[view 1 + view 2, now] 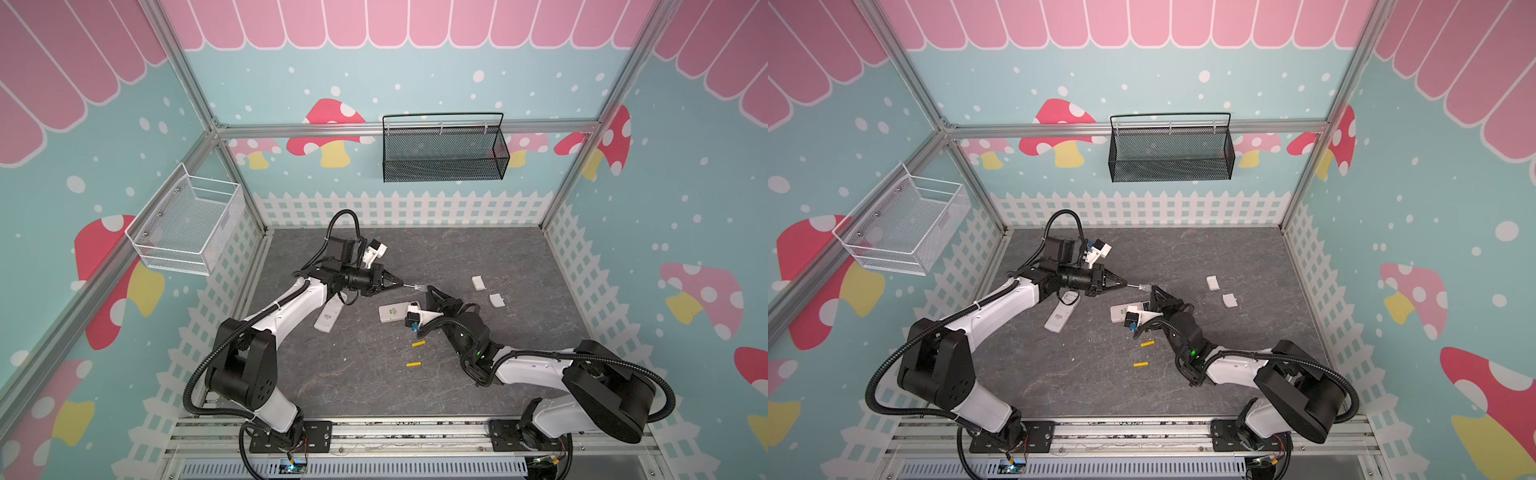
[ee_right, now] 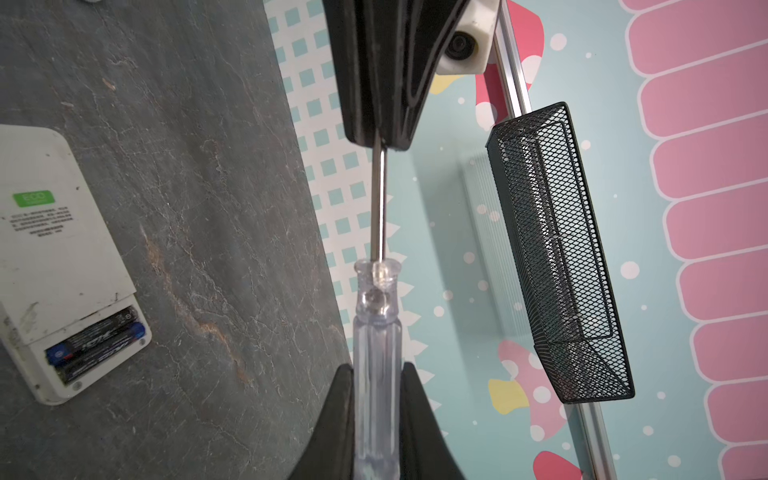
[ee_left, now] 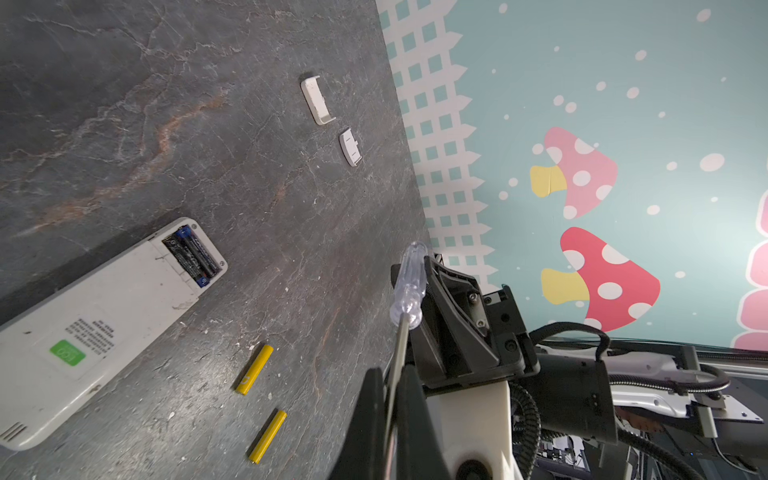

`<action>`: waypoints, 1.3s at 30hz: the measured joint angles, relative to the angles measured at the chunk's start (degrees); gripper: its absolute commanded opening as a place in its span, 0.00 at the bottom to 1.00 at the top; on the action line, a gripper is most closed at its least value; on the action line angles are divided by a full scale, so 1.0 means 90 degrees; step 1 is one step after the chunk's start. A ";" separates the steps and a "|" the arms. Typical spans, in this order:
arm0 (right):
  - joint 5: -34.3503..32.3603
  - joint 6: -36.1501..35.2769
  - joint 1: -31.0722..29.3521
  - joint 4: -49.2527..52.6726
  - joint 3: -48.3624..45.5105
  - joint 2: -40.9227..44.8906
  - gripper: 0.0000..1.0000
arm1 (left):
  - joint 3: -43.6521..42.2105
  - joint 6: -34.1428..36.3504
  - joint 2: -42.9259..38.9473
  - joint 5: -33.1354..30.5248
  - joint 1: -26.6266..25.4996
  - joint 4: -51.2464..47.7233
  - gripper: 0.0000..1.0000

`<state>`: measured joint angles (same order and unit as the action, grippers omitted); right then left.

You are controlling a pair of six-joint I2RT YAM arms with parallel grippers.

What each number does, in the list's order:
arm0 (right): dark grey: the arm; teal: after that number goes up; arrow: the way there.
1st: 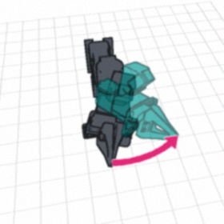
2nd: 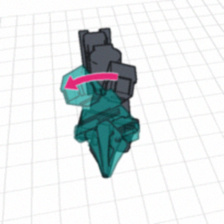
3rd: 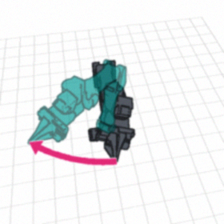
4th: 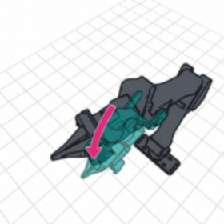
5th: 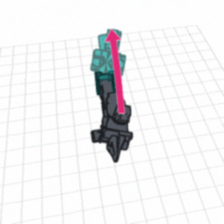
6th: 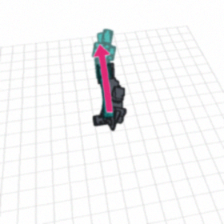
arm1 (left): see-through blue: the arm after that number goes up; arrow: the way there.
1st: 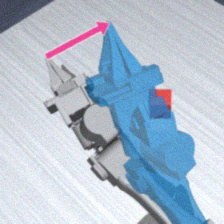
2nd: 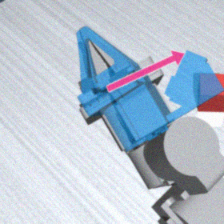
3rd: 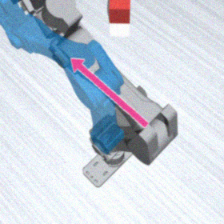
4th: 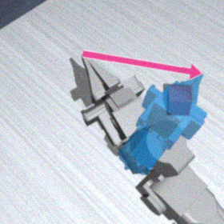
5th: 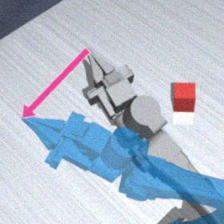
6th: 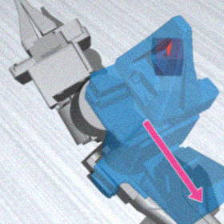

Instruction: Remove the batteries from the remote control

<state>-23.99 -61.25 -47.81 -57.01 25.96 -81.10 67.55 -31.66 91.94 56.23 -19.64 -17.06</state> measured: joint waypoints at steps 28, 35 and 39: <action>0.0277 0.5000 0.1042 0.1831 0.0061 0.1841 0.99 | 0.0520 0.1970 -0.0474 -0.0418 0.1328 -0.1277 0.00; 0.1001 0.6249 0.1569 0.2747 0.0699 0.1445 0.99 | 0.0352 0.2365 -0.0840 -0.0403 0.1715 -0.1319 0.01; 0.1586 0.7220 0.1909 0.3062 0.1083 0.1287 0.98 | 0.0352 0.2555 -0.0899 -0.0391 0.1875 -0.1316 0.00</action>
<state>-9.72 3.73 -30.63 -29.45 35.70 -69.52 70.72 -8.67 83.85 52.71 -2.76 -28.91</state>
